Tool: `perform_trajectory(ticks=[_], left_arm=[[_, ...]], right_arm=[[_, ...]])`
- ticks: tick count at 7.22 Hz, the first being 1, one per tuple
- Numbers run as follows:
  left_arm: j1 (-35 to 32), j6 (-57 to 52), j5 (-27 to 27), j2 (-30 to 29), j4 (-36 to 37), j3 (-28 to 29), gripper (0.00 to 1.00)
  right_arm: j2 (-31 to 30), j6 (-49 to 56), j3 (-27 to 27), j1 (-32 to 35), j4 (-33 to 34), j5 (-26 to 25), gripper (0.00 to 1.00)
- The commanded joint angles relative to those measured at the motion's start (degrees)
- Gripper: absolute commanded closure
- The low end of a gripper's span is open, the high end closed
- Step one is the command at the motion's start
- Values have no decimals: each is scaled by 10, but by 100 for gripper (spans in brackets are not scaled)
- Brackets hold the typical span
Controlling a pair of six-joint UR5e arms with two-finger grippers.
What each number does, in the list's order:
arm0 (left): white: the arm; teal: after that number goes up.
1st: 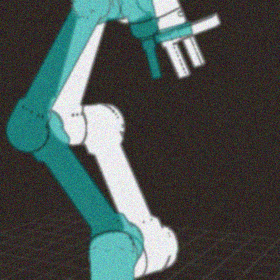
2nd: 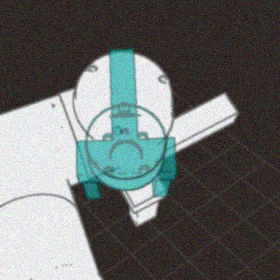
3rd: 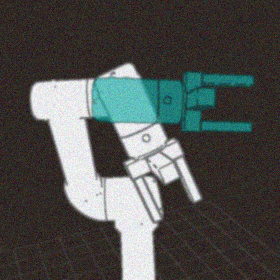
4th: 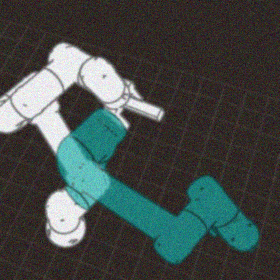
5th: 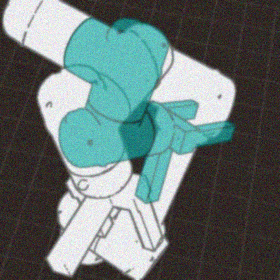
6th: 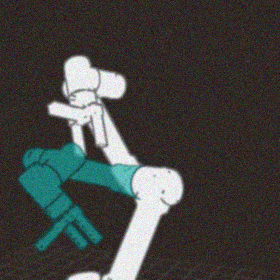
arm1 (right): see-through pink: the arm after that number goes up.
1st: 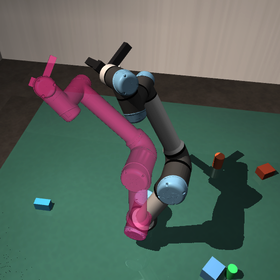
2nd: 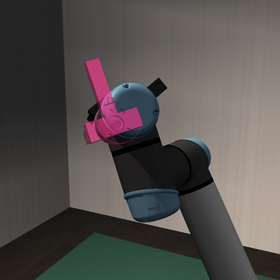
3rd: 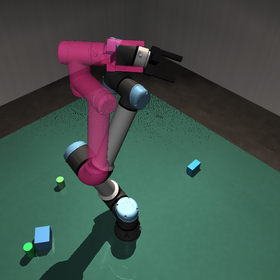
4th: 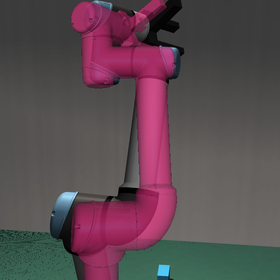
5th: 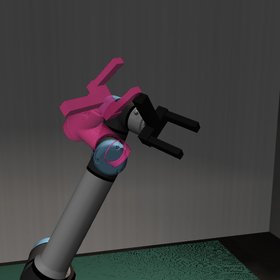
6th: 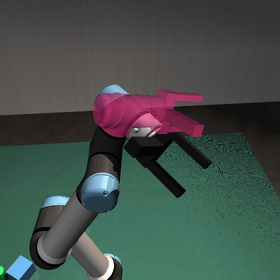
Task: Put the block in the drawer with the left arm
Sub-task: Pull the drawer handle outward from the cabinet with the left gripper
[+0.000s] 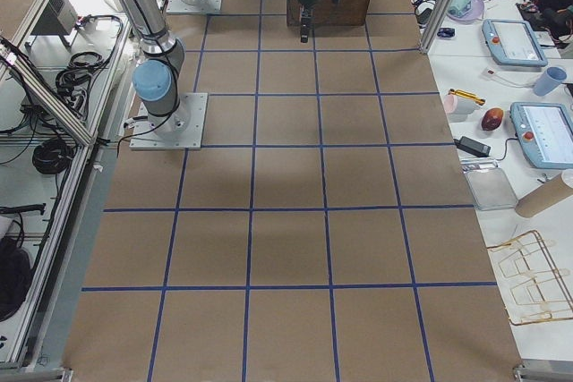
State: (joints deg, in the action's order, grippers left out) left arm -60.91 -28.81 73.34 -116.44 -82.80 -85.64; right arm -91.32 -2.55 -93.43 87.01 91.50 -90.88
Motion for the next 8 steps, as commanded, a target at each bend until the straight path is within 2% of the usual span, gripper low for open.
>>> perform_trajectory(ticks=[1,5,8], left_arm=[[0,-4,1,-4,0,-1,6],[0,-9,1,-6,3,-3,7],[0,-9,2,-10,4,-4,13]], right_arm=[[0,0,0,0,0,0,0],[0,0,0,0,0,-1,0],[0,0,0,0,0,0,0]])
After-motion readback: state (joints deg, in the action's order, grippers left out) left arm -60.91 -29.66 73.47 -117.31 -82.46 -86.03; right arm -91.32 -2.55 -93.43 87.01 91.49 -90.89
